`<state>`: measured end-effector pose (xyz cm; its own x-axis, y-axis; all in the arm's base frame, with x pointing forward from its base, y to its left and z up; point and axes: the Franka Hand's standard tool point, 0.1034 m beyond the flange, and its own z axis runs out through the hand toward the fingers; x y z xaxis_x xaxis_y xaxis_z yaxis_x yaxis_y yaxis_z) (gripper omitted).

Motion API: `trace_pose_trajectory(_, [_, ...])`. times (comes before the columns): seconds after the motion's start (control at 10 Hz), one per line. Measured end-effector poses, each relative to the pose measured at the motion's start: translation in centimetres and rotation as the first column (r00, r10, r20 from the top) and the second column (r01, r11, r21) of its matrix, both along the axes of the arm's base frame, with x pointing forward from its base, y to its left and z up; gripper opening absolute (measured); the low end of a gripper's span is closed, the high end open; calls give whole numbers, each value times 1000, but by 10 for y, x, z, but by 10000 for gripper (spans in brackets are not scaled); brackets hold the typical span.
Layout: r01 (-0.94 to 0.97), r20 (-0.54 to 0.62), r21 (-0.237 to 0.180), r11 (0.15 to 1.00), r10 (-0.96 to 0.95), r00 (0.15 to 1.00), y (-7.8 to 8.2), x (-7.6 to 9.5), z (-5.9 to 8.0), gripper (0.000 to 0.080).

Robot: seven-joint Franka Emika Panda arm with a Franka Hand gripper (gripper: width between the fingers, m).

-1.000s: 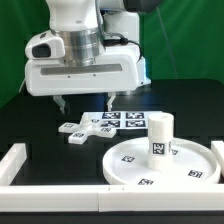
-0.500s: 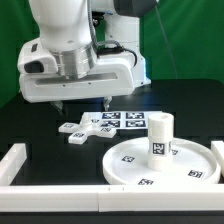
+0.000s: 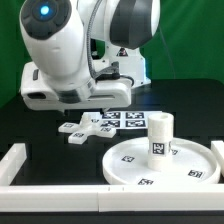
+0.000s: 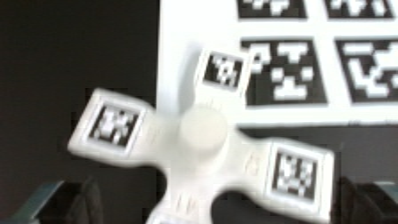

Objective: Assemble round table

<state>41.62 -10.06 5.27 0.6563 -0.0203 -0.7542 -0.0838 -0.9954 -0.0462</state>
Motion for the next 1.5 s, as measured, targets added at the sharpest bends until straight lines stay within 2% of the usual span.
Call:
trace_pose_trajectory(0.1, [3,-47,-1,1000,-3,999,-2,2,-3,649])
trace_pose_trajectory(0.4, [-48,-51,20,999,49,997,2,-3,-13,649])
trace_pose_trajectory(0.7, [-38,-52,12,999,38,998,0,-3,-13,649])
trace_pose_trajectory(0.9, [-13,-152,-15,1000,11,988,1,-10,-12,649])
trace_pose_trajectory(1.0, [-14,-156,-21,1000,11,988,0,-10,-15,649])
trace_pose_trajectory(1.2, [2,-237,-24,1000,-8,971,0,-19,-15,649])
trace_pose_trajectory(1.4, [1,-226,-31,1000,-8,974,-2,-18,-18,649])
trace_pose_trajectory(1.5, [6,-229,-48,999,-17,973,0,-29,-28,649])
